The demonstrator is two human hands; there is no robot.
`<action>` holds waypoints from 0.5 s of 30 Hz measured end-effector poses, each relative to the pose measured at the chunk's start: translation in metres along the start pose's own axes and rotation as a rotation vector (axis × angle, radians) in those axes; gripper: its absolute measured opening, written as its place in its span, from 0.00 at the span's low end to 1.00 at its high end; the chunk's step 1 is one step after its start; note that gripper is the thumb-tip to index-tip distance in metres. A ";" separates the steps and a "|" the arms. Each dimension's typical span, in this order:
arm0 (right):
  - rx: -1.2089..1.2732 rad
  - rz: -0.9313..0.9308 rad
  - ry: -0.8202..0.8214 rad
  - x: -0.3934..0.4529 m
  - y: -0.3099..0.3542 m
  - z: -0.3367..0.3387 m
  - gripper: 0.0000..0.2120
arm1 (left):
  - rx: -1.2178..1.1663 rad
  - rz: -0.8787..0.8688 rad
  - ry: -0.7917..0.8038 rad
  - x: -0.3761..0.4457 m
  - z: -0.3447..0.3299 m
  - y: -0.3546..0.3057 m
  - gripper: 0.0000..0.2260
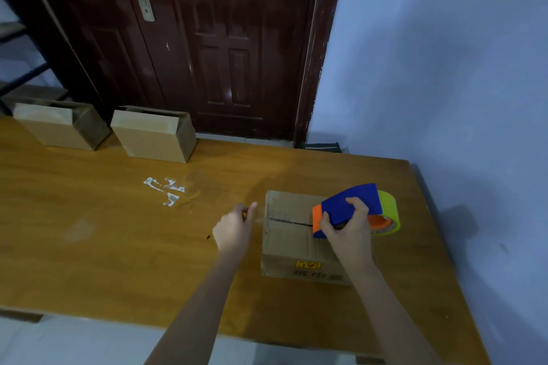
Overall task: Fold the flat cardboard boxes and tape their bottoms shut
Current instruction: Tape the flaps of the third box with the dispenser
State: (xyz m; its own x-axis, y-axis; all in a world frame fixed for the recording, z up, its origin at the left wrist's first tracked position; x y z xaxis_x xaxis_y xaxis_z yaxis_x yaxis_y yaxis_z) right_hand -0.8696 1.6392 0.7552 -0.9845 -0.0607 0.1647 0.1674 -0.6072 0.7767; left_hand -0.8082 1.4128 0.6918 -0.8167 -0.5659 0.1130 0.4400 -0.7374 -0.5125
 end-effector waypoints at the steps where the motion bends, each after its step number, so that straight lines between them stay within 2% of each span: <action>1: -0.007 -0.004 0.001 0.000 -0.001 -0.001 0.25 | -0.037 0.019 0.006 -0.001 -0.004 0.001 0.20; 8: -0.061 0.006 0.028 0.002 -0.003 -0.005 0.23 | -0.460 0.149 0.101 -0.010 -0.033 -0.006 0.22; 12: -0.062 0.022 0.023 0.002 -0.003 -0.006 0.22 | -0.334 0.133 0.133 -0.015 -0.029 -0.014 0.21; 15: -0.054 0.002 0.020 0.000 -0.004 -0.006 0.22 | -0.238 0.172 0.241 -0.013 -0.026 -0.015 0.21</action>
State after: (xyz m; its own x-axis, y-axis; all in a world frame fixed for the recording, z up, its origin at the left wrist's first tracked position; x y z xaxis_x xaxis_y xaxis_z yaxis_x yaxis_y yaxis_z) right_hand -0.8709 1.6365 0.7484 -0.9851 -0.0771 0.1535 0.1664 -0.6486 0.7427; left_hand -0.8134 1.4407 0.6761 -0.8153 -0.5499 -0.1812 0.5026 -0.5168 -0.6931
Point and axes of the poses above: each hand's wrist, its own x-axis towards the middle knuckle, its own z-axis out of the back of the hand, y = z × x, the point moved 3 cm from there along x, towards the middle knuckle, and after that the axes turned 9 degrees about -z, right-handed, at the moved point
